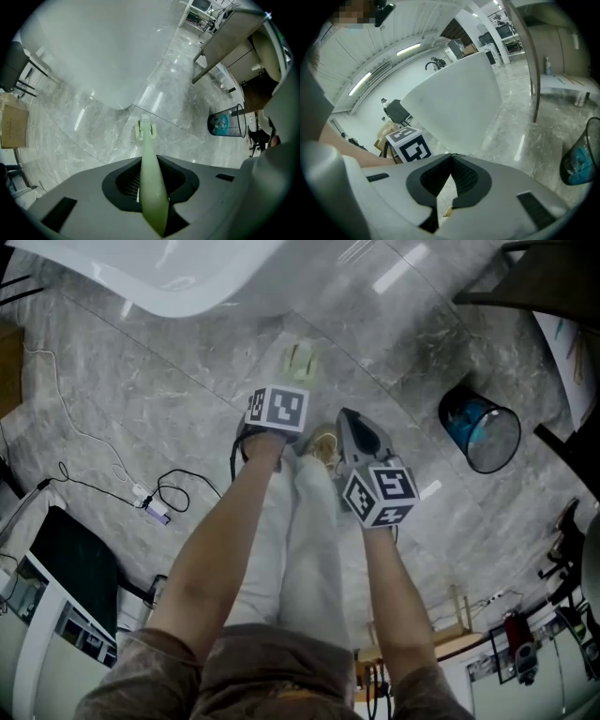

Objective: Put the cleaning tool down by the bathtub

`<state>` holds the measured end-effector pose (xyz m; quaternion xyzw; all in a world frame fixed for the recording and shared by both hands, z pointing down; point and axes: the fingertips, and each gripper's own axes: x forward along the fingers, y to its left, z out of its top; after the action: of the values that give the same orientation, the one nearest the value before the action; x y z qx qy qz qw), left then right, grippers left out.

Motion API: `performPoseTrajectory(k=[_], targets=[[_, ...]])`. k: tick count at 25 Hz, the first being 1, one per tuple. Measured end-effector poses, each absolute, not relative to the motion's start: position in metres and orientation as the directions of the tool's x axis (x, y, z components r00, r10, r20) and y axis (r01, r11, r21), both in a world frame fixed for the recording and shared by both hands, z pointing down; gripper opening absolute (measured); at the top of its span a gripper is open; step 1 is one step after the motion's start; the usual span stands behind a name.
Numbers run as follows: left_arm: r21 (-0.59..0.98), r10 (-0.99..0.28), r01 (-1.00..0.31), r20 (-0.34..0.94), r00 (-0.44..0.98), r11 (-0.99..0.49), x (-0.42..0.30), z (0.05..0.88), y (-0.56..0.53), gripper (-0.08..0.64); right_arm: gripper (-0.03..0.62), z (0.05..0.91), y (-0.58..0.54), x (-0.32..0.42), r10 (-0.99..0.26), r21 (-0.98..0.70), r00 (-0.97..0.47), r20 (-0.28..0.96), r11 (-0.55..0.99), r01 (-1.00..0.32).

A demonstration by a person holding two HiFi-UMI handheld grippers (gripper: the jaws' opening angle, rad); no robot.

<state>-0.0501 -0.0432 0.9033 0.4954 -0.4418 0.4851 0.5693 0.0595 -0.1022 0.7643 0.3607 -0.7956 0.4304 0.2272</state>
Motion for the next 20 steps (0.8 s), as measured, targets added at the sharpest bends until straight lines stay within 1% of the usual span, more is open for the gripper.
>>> performPoseTrajectory(k=[5,10,15,19,20], targets=[[0.119,0.156,-0.991,0.98,0.127,0.062,-0.047,0.913,-0.044,0.095,0.0,0.763,-0.104,0.063,-0.372,-0.526,-0.641,0.671,0.37,-0.765],[0.119,0.167,-0.991,0.978,0.128,0.062,-0.048,0.916,-0.047,0.095,-0.002,0.763,-0.103,0.069,-0.368,-0.529,-0.641,0.673,0.366,-0.766],[0.117,0.164,-0.992,0.979,0.123,0.05,-0.05,0.917,-0.05,0.096,-0.002,0.763,-0.102,0.07,-0.37,-0.528,-0.639,0.675,0.363,-0.768],[0.133,0.138,-0.991,0.981,0.136,0.032,-0.044,0.916,-0.055,0.101,-0.002,0.763,-0.1,0.07,-0.371,-0.529,-0.638,0.674,0.361,-0.768],[0.139,0.13,-0.99,0.981,0.142,0.028,-0.042,0.916,-0.056,0.116,-0.002,0.763,-0.099,0.07,-0.371,-0.528,-0.638,0.675,0.361,-0.769]])
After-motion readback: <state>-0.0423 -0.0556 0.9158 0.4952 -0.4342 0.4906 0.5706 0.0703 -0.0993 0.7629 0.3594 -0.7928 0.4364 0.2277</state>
